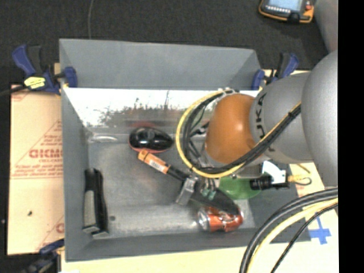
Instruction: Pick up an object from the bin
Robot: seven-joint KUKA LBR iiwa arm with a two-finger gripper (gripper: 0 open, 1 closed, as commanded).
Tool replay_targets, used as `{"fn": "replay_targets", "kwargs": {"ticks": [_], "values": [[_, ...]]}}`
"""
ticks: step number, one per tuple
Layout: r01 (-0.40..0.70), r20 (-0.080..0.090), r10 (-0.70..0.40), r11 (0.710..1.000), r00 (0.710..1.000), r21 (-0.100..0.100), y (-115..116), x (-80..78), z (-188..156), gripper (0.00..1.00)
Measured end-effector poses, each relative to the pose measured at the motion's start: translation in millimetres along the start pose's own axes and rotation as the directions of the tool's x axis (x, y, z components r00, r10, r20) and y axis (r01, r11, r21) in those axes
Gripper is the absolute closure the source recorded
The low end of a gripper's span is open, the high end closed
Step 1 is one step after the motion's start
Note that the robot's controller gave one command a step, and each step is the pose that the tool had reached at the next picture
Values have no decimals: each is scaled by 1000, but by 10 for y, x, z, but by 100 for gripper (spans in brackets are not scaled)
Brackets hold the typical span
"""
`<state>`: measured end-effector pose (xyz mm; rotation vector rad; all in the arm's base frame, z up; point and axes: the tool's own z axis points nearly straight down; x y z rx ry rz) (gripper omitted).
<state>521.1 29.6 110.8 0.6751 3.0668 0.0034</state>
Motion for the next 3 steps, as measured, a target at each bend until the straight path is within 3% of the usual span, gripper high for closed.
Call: {"fn": "replay_targets", "kwargs": {"ticks": [3], "values": [[4, 4, -4, 1000, 1000, -2, 2, -18, -689, 100]]}}
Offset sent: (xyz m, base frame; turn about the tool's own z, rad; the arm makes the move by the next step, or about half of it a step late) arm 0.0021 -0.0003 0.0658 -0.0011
